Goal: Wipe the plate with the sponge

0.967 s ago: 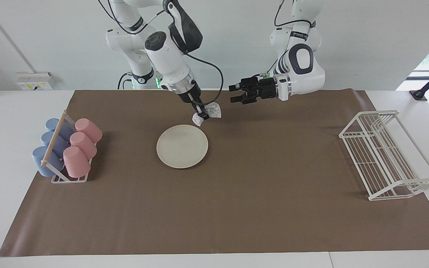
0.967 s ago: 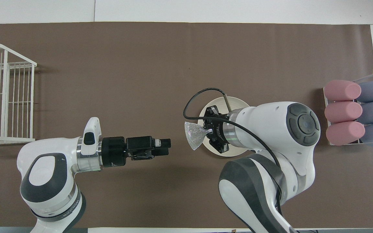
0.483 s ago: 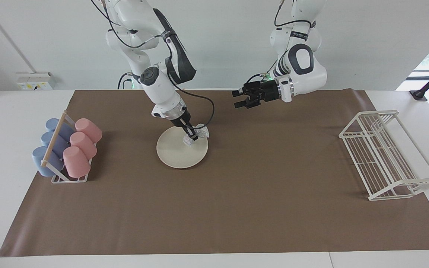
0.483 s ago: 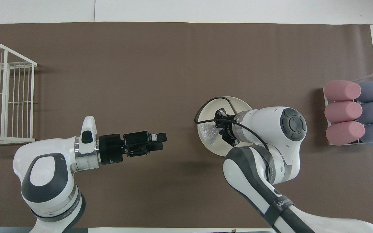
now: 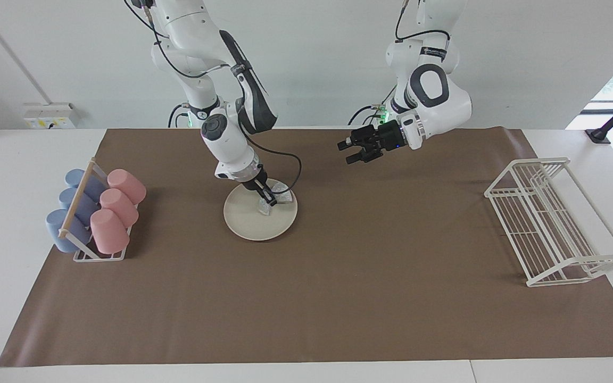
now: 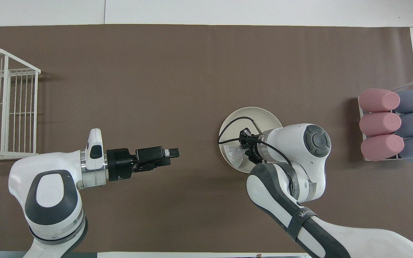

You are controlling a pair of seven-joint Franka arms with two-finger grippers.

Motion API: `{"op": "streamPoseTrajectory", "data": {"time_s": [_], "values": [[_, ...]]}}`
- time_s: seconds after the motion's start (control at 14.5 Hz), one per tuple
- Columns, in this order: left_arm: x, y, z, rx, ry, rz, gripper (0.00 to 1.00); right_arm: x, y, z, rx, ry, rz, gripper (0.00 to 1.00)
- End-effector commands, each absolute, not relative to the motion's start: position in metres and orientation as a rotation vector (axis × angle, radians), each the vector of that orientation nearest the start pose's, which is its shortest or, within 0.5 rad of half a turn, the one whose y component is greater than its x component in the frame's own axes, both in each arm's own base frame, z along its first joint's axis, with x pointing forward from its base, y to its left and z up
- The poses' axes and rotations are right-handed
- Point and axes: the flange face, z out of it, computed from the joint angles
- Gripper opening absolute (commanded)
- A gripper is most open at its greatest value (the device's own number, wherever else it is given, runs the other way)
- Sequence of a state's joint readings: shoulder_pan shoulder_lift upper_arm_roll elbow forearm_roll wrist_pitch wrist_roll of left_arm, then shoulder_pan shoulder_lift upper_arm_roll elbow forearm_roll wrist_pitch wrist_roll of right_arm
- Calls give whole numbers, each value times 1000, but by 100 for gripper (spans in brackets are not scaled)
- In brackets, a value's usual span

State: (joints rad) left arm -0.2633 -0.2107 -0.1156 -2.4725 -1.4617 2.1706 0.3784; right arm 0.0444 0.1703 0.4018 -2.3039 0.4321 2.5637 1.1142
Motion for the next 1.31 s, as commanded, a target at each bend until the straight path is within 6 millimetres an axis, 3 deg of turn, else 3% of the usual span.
{"op": "streamPoseTrajectory", "data": {"time_s": [0.0, 0.41, 0.62, 0.83, 1.1, 1.24], "values": [[419, -188, 385, 2103, 263, -65, 100, 488, 204, 277, -2481, 1374, 220, 0], [441, -164, 390, 2246, 223, -49, 100, 500, 167, 274, -2518, 1289, 182, 0], [443, -164, 393, 2298, 226, -75, 100, 499, 168, 272, -2521, 1287, 187, 0], [447, -165, 396, 2291, 282, -92, 100, 494, 179, 269, -2495, 1352, 220, 0], [449, -165, 398, 2292, 284, -86, 100, 480, 220, 271, -2438, 1462, 248, 0], [449, -165, 399, 2289, 302, -91, 100, 477, 231, 271, -2407, 1503, 238, 0]]}}
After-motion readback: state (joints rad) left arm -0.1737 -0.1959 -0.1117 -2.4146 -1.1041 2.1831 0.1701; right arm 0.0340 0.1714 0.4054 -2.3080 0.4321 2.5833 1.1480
